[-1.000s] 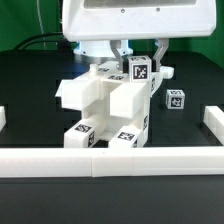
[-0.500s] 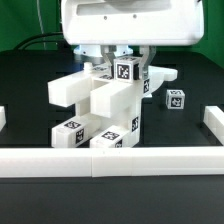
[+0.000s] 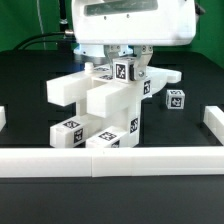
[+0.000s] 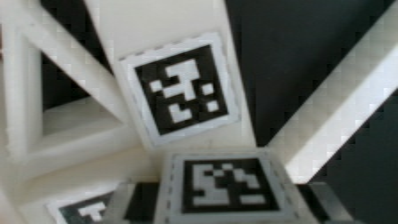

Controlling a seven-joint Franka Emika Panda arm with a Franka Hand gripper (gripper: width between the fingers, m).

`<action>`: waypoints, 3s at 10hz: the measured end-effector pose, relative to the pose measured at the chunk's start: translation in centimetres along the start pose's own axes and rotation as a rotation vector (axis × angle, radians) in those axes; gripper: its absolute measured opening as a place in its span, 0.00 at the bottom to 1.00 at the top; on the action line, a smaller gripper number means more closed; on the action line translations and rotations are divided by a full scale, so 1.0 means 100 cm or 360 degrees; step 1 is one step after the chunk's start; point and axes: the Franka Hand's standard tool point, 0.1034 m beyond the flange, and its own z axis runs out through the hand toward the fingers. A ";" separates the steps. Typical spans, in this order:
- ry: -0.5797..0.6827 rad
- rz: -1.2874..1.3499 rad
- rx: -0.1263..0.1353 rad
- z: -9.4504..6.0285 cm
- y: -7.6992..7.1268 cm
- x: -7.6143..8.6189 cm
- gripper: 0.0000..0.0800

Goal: Assemble chair

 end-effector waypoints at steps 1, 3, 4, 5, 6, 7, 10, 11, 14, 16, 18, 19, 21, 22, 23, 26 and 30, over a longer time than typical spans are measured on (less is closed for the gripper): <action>0.0000 0.0112 0.0016 0.000 0.000 0.002 0.34; 0.0002 0.0466 0.0030 0.000 0.000 0.004 0.34; 0.0003 0.0478 0.0030 0.000 0.000 0.004 0.34; 0.0002 0.0523 0.0031 0.000 0.000 0.004 0.34; 0.0005 0.0499 0.0036 -0.001 -0.001 0.005 0.34; 0.0010 0.0442 0.0041 -0.002 -0.002 0.005 0.57; 0.0030 0.0119 0.0051 -0.006 -0.010 0.007 0.79; 0.0032 -0.0005 0.0049 -0.005 -0.010 0.008 0.81; 0.0037 -0.0325 0.0044 -0.005 -0.009 0.008 0.81; 0.0048 -0.0757 -0.0009 -0.007 -0.008 0.012 0.81; 0.0030 -0.1110 -0.0036 -0.011 -0.009 0.015 0.81; 0.0031 -0.1172 -0.0038 -0.010 -0.009 0.015 0.81; -0.0005 -0.1270 -0.0050 -0.009 -0.007 0.013 0.81; 0.0000 -0.1292 -0.0048 -0.010 -0.007 0.014 0.81; -0.0004 -0.1331 -0.0049 -0.010 -0.007 0.013 0.81; -0.0321 -0.1313 -0.0131 -0.011 -0.001 0.003 0.81; -0.0311 -0.1309 -0.0134 -0.008 0.000 0.007 0.48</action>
Offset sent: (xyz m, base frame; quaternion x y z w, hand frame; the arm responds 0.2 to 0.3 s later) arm -0.0030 -0.0059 -0.0082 -0.0216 0.0037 0.1415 0.9897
